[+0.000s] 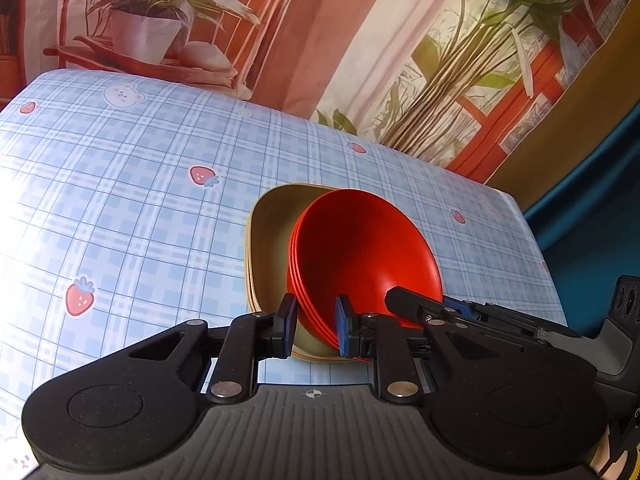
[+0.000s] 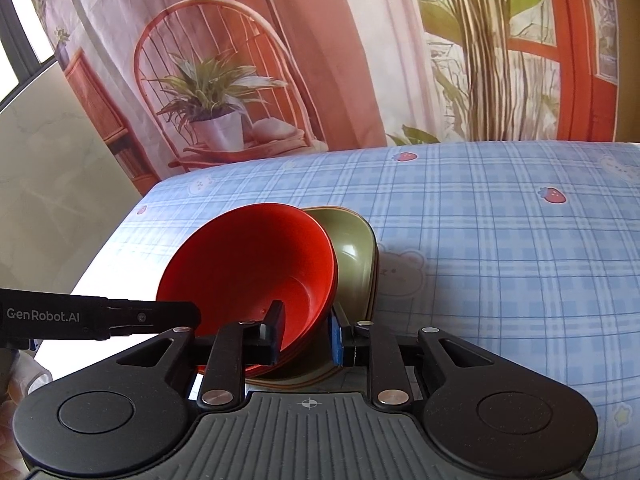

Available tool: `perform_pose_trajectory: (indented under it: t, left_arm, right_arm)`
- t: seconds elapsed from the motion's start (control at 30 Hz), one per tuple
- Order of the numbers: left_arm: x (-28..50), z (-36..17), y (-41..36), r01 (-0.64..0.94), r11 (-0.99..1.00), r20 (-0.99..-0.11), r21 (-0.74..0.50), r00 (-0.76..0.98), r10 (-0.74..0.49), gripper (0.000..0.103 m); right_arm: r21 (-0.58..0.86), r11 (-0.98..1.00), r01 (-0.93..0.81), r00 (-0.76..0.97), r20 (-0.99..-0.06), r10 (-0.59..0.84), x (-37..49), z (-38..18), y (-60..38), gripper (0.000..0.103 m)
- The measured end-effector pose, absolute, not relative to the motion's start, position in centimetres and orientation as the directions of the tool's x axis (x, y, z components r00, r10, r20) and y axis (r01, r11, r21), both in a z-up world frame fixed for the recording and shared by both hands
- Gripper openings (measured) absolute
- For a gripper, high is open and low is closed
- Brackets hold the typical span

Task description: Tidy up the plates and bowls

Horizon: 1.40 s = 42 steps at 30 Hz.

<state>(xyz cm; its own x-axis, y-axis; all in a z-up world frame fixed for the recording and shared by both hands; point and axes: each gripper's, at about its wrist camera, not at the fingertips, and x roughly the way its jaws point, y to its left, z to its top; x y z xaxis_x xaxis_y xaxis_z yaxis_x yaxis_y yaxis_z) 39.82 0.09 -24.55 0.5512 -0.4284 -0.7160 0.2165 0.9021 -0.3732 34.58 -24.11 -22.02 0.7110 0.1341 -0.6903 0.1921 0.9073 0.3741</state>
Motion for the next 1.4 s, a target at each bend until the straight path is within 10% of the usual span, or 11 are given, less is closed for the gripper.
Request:
perform_pose_trajectory:
  t: [0.37,0.87,1.4]
  left_arm:
    - [39.4,-23.3,0.4,0.191,0.925,-0.715,-0.329,0.589,-0.376,0.024]
    - [35.0,-19.5,0.6,0.211,0.951,-0.671,-0.227,0.674,-0.310,0.054]
    - [27.4,-16.8,1.1,0.216,0.966,-0.602,-0.145,0.756,-0.259,0.072]
  right_arm:
    - [0.337,0.921,0.196,0.728,-0.679,0.093,34.0,-20.4,-23.9,0.025]
    - [0.264,0.942,0.208,0.759,-0.651,0.015,29.5,-16.9,-23.4,0.027]
    - [0.186,0.959,0.214,0.796,-0.602,-0.061,22.5,-12.4,-20.4,0.068]
